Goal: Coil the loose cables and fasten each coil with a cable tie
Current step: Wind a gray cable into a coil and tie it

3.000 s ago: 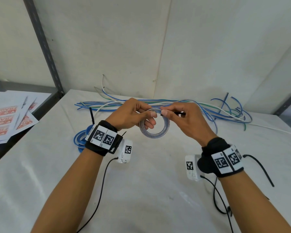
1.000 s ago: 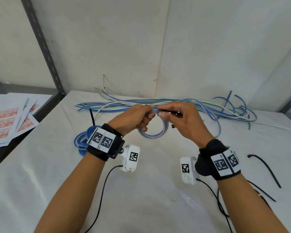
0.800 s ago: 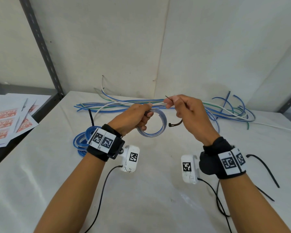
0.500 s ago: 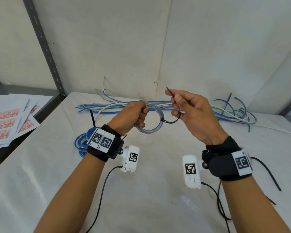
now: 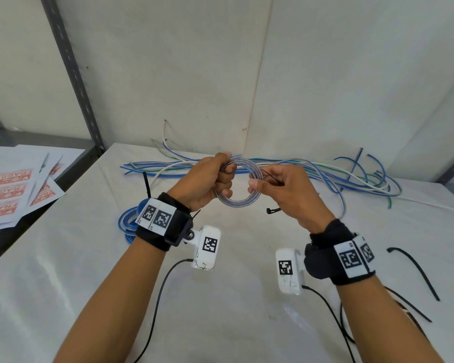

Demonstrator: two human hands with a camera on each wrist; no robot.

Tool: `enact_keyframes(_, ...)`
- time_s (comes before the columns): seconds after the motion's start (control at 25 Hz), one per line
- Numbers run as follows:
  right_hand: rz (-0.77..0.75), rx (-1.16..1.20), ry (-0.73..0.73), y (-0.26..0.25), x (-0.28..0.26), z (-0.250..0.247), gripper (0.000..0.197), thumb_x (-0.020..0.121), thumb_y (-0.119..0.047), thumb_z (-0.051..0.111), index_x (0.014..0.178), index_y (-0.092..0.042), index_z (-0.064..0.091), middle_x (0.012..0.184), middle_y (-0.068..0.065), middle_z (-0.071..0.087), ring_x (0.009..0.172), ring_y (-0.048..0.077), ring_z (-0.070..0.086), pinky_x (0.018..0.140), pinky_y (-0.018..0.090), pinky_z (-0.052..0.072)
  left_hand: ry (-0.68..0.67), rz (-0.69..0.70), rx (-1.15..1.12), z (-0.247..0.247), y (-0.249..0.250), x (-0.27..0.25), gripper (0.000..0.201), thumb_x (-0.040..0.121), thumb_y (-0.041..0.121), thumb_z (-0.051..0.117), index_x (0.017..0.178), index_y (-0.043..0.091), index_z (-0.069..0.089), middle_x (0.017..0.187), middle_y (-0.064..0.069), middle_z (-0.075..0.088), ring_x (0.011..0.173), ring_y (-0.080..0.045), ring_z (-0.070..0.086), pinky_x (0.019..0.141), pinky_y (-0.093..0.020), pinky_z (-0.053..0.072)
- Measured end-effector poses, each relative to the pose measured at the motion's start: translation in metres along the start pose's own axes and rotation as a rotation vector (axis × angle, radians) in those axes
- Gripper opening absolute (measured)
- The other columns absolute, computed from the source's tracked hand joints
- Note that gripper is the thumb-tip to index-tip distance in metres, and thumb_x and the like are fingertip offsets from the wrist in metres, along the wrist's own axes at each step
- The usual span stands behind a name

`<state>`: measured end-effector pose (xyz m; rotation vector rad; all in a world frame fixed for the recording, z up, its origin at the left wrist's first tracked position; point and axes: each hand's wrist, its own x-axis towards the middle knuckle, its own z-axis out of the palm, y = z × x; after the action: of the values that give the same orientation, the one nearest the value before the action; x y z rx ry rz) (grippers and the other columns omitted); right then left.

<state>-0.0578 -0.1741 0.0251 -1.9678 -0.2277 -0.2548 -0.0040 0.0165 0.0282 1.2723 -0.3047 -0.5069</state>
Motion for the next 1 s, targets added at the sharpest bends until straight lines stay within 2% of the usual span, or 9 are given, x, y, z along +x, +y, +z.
enact_keyframes(0.16,-0.08,-0.084,0.132,0.009,0.001,0.011,0.017,0.086,-0.03,0.074,0.092,-0.015,0.073,0.082,0.015,0.073,0.082,0.041,0.067,0.076,0.048,0.053,0.017,0.017,-0.031,0.002,0.001,0.0,0.042,0.11,0.029,0.029,0.071,0.016,0.039,0.054,0.009,0.019,0.043,-0.009,0.018,0.046,-0.023,0.033)
enact_keyframes(0.24,-0.053,-0.023,0.132,0.009,-0.001,0.015,0.022,0.086,-0.028,0.078,0.102,-0.015,0.071,0.085,0.006,0.075,0.079,0.029,0.068,0.076,0.041,0.053,0.036,0.024,-0.044,0.003,0.001,0.001,0.043,0.11,0.03,0.03,0.07,0.016,0.04,0.055,0.008,0.018,0.044,-0.009,0.017,0.047,-0.024,0.032)
enact_keyframes(0.32,0.04,0.062,0.03,0.007,-0.003,0.014,0.035,0.082,-0.02,0.085,0.112,-0.013,0.069,0.082,-0.002,0.076,0.075,0.013,0.068,0.076,0.027,0.054,0.042,0.025,-0.056,0.003,0.0,0.001,0.043,0.11,0.03,0.03,0.07,0.016,0.041,0.055,0.008,0.018,0.044,-0.01,0.016,0.047,-0.024,0.032)
enact_keyframes(0.36,0.065,0.068,0.003,0.006,-0.004,0.013,0.038,0.079,-0.018,0.086,0.113,-0.012,0.068,0.079,-0.003,0.076,0.073,0.011,0.068,0.076,0.025,0.055,0.039,0.022,-0.069,0.003,-0.001,0.001,0.043,0.11,0.03,0.03,0.07,0.016,0.041,0.055,0.008,0.018,0.044,-0.009,0.017,0.047,-0.024,0.032)
enact_keyframes(0.52,0.023,-0.028,0.151,0.005,-0.004,0.019,0.034,0.08,-0.018,0.086,0.108,-0.013,0.068,0.083,-0.004,0.074,0.061,-0.002,0.063,0.063,0.013,0.045,0.067,0.03,-0.1,0.004,-0.002,0.003,0.044,0.11,0.031,0.032,0.071,0.015,0.044,0.055,0.008,0.02,0.044,-0.009,0.017,0.049,-0.024,0.037)
enact_keyframes(0.6,0.013,-0.104,0.221,0.008,-0.005,0.024,0.032,0.081,-0.023,0.085,0.106,-0.018,0.066,0.084,-0.005,0.073,0.057,-0.001,0.06,0.058,0.014,0.042,0.081,0.05,-0.093,0.005,-0.003,0.003,0.043,0.11,0.033,0.034,0.074,0.013,0.048,0.054,0.007,0.025,0.044,-0.008,0.022,0.052,-0.025,0.043)
enact_keyframes(0.76,0.029,-0.214,0.263,0.013,-0.007,0.025,0.031,0.08,-0.033,0.084,0.099,-0.023,0.063,0.076,-0.006,0.073,0.052,0.007,0.056,0.059,0.027,0.041,0.068,0.072,-0.038,0.005,-0.005,0.003,0.044,0.111,0.036,0.034,0.079,0.012,0.053,0.054,0.007,0.032,0.045,-0.009,0.031,0.06,-0.027,0.048)
enact_keyframes(0.92,0.03,-0.219,0.275,0.014,-0.007,0.023,0.03,0.08,-0.032,0.085,0.098,-0.022,0.063,0.074,-0.008,0.069,0.051,0.007,0.051,0.057,0.024,0.039,0.046,0.082,-0.023,0.006,-0.005,0.002,0.045,0.111,0.035,0.031,0.08,0.012,0.052,0.054,0.005,0.031,0.045,-0.011,0.033,0.064,-0.03,0.051)
enact_keyframes(1.0,0.033,-0.17,0.247,0.015,-0.008,0.022,0.03,0.08,-0.03,0.085,0.097,-0.02,0.063,0.072,-0.009,0.067,0.05,0.006,0.05,0.056,0.023,0.039,0.03,0.083,-0.01,0.007,-0.005,0.001,0.045,0.111,0.035,0.03,0.078,0.013,0.051,0.055,0.007,0.025,0.046,-0.01,0.026,0.061,-0.029,0.048)
